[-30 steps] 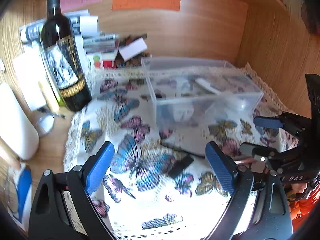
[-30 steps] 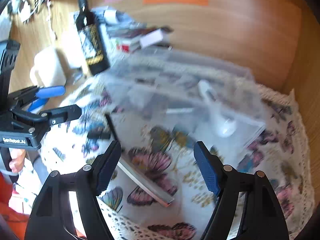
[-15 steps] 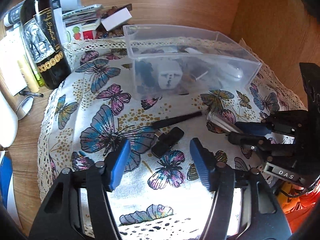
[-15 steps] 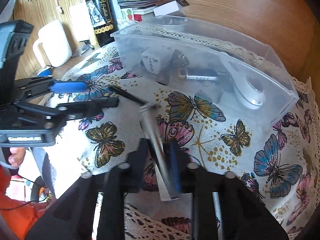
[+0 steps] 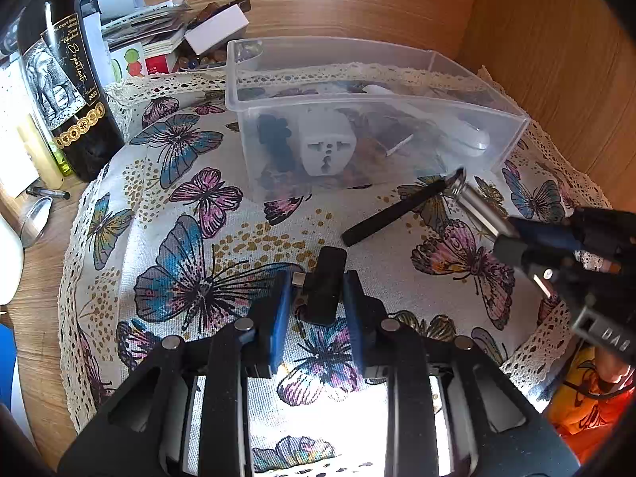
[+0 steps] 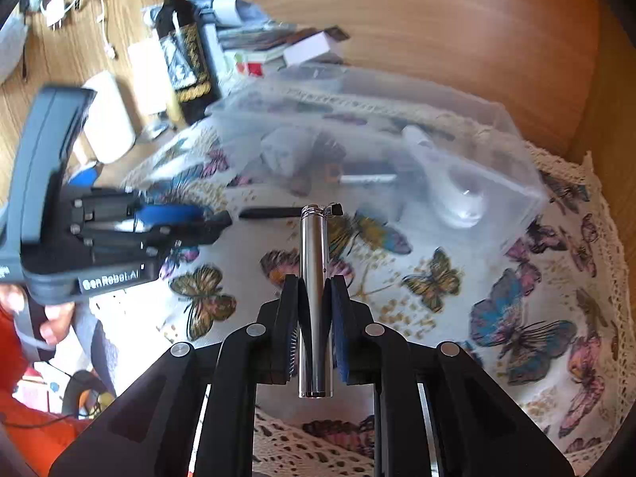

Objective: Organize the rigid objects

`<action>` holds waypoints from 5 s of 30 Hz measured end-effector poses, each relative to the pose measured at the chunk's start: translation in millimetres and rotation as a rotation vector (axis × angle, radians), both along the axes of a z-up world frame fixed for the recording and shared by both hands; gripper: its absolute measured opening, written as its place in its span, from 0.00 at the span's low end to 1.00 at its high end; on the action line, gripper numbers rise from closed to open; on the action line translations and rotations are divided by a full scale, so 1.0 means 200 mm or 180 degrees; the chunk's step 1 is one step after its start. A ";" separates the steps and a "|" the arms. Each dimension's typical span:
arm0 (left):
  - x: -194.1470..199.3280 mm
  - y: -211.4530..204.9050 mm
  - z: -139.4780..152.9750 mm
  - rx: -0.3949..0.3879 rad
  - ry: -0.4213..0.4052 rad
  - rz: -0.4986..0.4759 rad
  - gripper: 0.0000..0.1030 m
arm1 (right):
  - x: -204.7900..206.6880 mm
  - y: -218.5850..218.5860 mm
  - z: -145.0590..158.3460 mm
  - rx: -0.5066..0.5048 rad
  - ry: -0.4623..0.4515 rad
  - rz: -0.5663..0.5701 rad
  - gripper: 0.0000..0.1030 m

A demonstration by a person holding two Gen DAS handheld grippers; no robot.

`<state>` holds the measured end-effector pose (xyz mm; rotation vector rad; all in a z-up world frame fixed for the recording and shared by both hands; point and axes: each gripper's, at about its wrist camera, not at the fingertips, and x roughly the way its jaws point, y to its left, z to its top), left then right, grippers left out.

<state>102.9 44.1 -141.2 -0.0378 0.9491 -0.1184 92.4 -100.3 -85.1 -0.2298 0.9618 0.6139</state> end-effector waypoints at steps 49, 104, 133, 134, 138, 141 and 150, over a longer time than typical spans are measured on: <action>0.43 0.01 0.33 0.0004 -0.0662 0.0120 0.25 | 0.56 0.11 0.18 0.0178 -0.0622 -0.0200 0.14; -0.41 -0.13 0.82 0.0071 -0.2061 0.0259 0.97 | -0.16 -0.26 0.65 0.0828 -0.1756 -0.0720 0.99; -0.46 -0.12 0.84 -0.0024 -0.2122 0.0263 0.98 | -0.21 -0.25 0.67 0.0909 -0.1766 -0.0669 1.00; -0.46 -0.12 0.84 -0.0027 -0.2124 0.0260 0.98 | -0.21 -0.25 0.67 0.0911 -0.1763 -0.0665 1.00; -0.47 -0.12 0.85 -0.0033 -0.2138 0.0254 0.98 | -0.20 -0.26 0.67 0.0910 -0.1765 -0.0663 1.00; -0.47 -0.13 0.85 -0.0034 -0.2141 0.0255 0.98 | -0.21 -0.25 0.67 0.0913 -0.1766 -0.0672 1.00; -0.47 -0.13 0.85 -0.0088 -0.2144 0.0241 0.98 | -0.21 -0.25 0.66 0.0922 -0.1773 -0.0678 1.00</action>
